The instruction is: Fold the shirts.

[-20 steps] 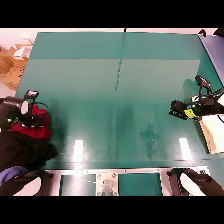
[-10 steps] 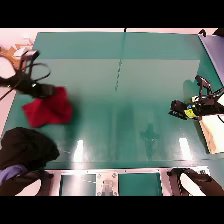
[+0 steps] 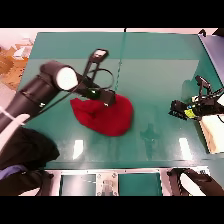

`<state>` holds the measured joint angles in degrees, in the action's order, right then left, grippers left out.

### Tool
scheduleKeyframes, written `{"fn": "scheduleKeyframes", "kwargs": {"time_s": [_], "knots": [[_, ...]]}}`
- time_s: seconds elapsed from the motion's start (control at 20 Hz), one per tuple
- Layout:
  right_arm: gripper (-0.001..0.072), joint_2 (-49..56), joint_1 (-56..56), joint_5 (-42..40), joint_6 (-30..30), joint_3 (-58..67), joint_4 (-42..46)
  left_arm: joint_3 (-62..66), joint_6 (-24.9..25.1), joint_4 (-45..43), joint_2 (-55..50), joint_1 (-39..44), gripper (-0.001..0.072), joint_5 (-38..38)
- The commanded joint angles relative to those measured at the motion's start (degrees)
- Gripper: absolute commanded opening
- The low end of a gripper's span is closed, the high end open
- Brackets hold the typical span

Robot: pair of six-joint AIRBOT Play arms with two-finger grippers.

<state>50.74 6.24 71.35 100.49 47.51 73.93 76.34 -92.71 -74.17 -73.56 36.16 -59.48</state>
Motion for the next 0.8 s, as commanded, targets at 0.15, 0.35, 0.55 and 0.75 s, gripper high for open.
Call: {"fn": "scheduleKeyframes", "kwargs": {"time_s": [0.15,0.35,0.55,0.75], "knots": [[0.0172,0.0,0.0,-4.8,0.0,0.0,0.0,4.4,-0.3,-4.7,0.3,-10.4,0.07,-8.7],[0.0288,5.0,0.0,-7.5,-5.0,0.0,-6.6,-1.5,0.2,-4.9,0.4,-25.0,0.07,-13.2],[0.0286,16.5,-0.1,-8.2,-12.0,0.0,-16.6,-17.5,2.9,-0.7,0.1,-31.7,0.07,-3.7],[0.0288,25.6,-0.1,-15.6,-21.3,0.2,-31.2,-27.3,11.1,15.3,-2.9,-31.6,0.07,9.8]]}}
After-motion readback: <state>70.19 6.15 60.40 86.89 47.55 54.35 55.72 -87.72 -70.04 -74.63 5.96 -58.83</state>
